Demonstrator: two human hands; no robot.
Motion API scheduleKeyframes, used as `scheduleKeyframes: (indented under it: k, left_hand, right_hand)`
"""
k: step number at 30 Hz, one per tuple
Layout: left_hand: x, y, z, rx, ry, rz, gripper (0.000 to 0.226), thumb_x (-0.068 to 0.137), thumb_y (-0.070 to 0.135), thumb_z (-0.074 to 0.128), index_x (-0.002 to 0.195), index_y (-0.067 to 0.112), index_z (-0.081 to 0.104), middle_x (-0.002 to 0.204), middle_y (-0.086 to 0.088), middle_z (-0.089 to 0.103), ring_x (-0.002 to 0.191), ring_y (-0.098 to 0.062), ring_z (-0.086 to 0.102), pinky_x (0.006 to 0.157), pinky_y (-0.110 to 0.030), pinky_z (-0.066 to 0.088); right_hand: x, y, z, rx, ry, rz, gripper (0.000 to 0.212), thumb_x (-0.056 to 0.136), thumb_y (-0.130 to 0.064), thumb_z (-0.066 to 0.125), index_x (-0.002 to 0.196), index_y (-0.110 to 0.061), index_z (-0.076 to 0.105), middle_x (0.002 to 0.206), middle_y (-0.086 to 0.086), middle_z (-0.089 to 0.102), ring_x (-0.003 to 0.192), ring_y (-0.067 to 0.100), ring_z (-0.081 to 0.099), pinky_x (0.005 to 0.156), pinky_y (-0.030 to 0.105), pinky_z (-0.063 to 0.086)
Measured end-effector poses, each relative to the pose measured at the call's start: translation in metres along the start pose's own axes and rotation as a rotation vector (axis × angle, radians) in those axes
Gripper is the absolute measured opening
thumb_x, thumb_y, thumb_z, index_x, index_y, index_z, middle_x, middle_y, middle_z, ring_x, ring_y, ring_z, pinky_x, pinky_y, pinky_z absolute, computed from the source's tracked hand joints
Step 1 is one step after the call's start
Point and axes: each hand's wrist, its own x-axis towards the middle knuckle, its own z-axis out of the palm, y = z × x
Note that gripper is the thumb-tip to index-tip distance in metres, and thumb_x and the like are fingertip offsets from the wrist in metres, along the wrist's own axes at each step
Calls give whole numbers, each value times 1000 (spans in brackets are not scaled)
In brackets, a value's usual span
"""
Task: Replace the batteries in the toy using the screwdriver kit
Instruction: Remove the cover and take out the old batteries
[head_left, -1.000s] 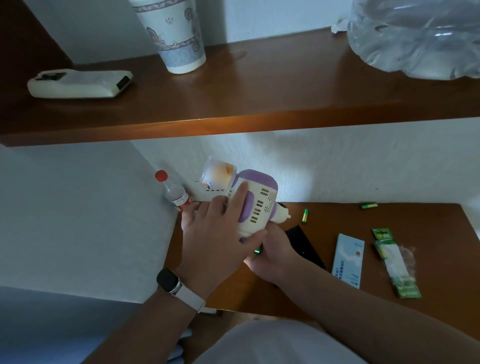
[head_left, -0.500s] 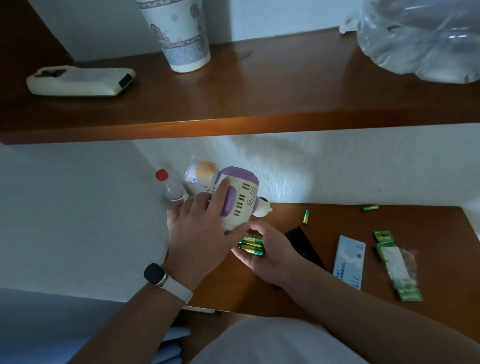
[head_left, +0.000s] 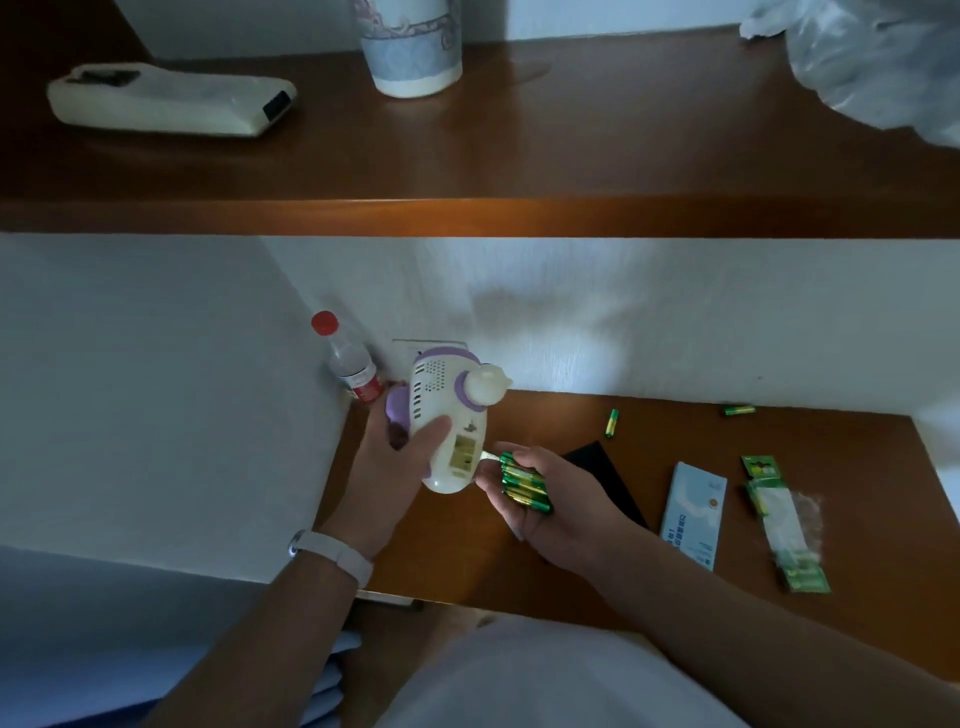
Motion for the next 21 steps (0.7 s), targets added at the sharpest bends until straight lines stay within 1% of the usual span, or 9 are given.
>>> scheduleKeyframes:
  k: [2, 4, 8, 10, 12, 14, 16, 18, 21]
  left_hand:
    - [2, -16, -2, -153, -50, -80, 42, 98, 26, 64, 138, 28, 52, 122, 2, 71, 114, -21, 68, 84, -36, 62]
    - [4, -34, -4, -278, -84, -166, 45, 99, 25, 60, 142, 23, 48, 131, -11, 66, 120, -33, 64, 96, -58, 55]
    - [5, -71, -4, -338, -27, -270, 52, 92, 34, 62, 140, 23, 47, 130, -14, 65, 120, -40, 62, 100, -66, 49]
    - [4, -86, -4, -341, -11, -289, 59, 84, 39, 64, 139, 26, 48, 130, -13, 64, 120, -39, 61, 99, -65, 51]
    - [4, -98, -5, -375, 11, -308, 55, 81, 41, 65, 134, 31, 52, 126, -9, 67, 120, -36, 62, 94, -55, 56]
    - [6, -110, -6, -420, 6, -326, 49, 82, 41, 65, 129, 33, 54, 121, -7, 71, 114, -36, 67, 85, -46, 58]
    - [8, -117, -6, -434, -44, -312, 49, 83, 42, 63, 130, 31, 54, 119, -9, 73, 105, -36, 72, 80, -44, 59]
    - [7, -121, -5, -423, -82, -303, 48, 85, 43, 60, 131, 29, 52, 115, -8, 74, 99, -33, 74, 74, -35, 60]
    - [7, -129, -5, -415, -134, -284, 32, 95, 32, 52, 126, 31, 58, 112, -3, 75, 101, -30, 73, 69, -27, 60]
  right_hand:
    - [0, 3, -4, -38, 38, -10, 28, 91, -9, 63, 118, 1, 64, 110, 27, 70, 96, 32, 72, 83, 39, 60]
    - [0, 7, -8, -62, 81, -12, 27, 92, -11, 64, 115, 1, 67, 111, 25, 70, 96, 30, 72, 79, 36, 61]
    - [-1, 18, -15, -64, 157, -23, 22, 95, -13, 60, 111, 1, 65, 99, 22, 73, 89, 31, 74, 61, 31, 62]
    - [-3, 23, -20, -52, 176, -20, 21, 95, -13, 60, 109, 1, 65, 96, 22, 73, 87, 32, 74, 61, 31, 61]
    - [-5, 28, -24, -50, 195, -6, 22, 95, -13, 61, 111, 1, 65, 95, 21, 73, 86, 31, 73, 63, 32, 62]
    - [-8, 33, -29, -22, 208, 6, 28, 91, -12, 65, 115, 2, 64, 98, 23, 71, 89, 32, 73, 65, 34, 62]
    - [-10, 38, -32, 13, 213, -2, 38, 82, -10, 71, 117, 3, 63, 101, 24, 70, 92, 33, 72, 68, 36, 61]
    - [-12, 43, -34, 36, 214, -15, 44, 75, -11, 72, 116, 2, 63, 104, 24, 71, 92, 33, 72, 64, 35, 61]
    - [-12, 51, -36, 64, 231, -26, 45, 77, -16, 68, 117, 3, 62, 108, 23, 71, 90, 31, 73, 57, 32, 59]
